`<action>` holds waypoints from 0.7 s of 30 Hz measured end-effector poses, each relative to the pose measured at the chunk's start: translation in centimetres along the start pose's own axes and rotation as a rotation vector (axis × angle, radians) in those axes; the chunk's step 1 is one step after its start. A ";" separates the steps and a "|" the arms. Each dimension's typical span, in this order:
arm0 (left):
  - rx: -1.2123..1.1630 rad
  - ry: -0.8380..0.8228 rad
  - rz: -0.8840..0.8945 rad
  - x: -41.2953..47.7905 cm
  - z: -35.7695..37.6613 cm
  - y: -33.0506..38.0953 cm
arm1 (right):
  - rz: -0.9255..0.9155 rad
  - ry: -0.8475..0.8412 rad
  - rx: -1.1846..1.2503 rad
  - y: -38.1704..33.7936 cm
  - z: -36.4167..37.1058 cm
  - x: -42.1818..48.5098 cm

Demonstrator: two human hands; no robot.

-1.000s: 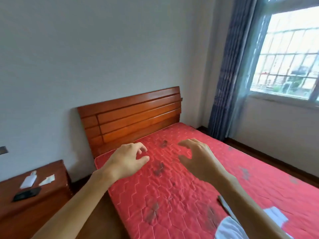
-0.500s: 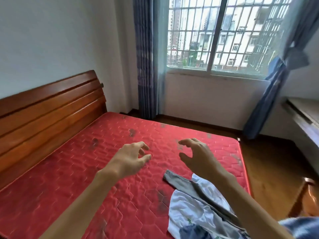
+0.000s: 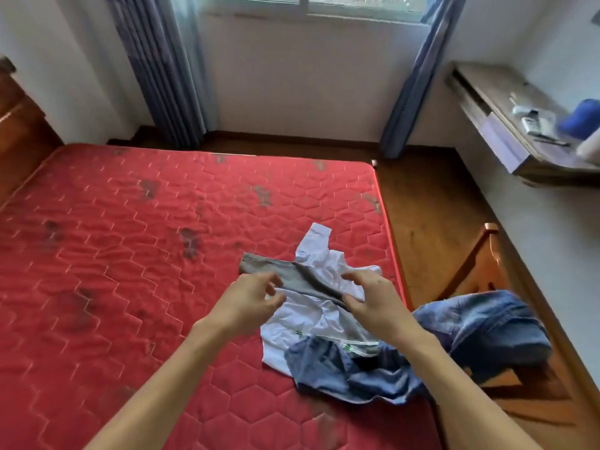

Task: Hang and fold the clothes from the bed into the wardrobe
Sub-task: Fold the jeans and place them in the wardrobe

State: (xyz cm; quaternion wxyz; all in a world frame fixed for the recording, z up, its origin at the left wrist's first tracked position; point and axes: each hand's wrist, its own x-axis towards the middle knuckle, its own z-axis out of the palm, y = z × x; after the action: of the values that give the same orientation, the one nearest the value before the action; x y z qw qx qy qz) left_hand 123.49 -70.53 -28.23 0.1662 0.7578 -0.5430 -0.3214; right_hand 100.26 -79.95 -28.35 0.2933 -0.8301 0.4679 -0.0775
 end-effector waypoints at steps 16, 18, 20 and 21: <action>0.036 -0.497 0.226 12.2 20.8 14.3 | 0.965 0.317 0.502 23.6 -2.1 -6.6; 0.079 -0.556 0.271 12.3 22.9 15.7 | 1.150 0.459 0.690 26.4 -2.9 -7.5; 0.083 -0.601 0.293 12.1 24.0 16.2 | 1.217 0.562 0.841 27.8 -3.3 -7.7; 0.070 -0.618 0.294 12.0 24.4 16.3 | 1.207 0.596 0.858 28.0 -3.4 -7.7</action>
State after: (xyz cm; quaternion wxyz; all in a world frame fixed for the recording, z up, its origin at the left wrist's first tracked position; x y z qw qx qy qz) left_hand 97.94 -85.09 -40.12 0.0124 0.5434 -0.6817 -0.4898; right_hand 74.23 -85.98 -40.08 0.4411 -0.1926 0.8246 -0.2972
